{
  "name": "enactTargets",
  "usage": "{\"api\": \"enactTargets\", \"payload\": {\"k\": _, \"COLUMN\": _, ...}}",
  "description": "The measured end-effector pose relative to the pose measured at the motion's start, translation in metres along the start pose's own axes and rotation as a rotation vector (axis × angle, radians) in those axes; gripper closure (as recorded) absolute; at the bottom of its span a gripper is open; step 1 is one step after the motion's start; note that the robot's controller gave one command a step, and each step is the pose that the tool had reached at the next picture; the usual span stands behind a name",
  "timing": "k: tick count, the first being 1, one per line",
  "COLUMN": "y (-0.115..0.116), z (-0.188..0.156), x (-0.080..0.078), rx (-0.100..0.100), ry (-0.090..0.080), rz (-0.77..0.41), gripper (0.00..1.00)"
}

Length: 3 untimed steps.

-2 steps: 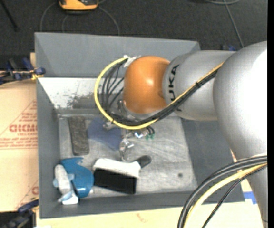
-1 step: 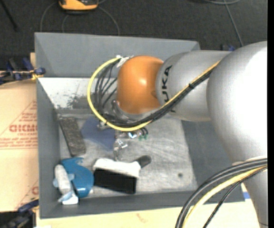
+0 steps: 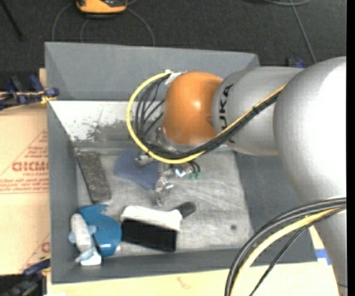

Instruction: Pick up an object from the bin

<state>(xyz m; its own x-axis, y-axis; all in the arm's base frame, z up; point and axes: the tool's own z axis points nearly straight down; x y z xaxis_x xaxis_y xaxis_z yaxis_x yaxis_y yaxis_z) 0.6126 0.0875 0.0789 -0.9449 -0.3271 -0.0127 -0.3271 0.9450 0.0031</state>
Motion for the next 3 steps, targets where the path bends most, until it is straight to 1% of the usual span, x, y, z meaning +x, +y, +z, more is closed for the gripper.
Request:
{"api": "enactTargets", "payload": {"k": 1, "y": 0.021, "z": 0.002, "x": -0.010, "rx": 0.008, "ry": -0.001, "rz": 0.041, "gripper": 0.00}}
{"api": "enactTargets", "payload": {"k": 2, "y": 0.043, "z": 0.003, "x": -0.015, "rx": 0.008, "ry": -0.005, "rz": -0.044, "gripper": 0.00}}
{"api": "enactTargets", "payload": {"k": 3, "y": 0.028, "z": 0.004, "x": -0.018, "rx": -0.001, "ry": -0.003, "rz": 0.046, "gripper": 0.00}}
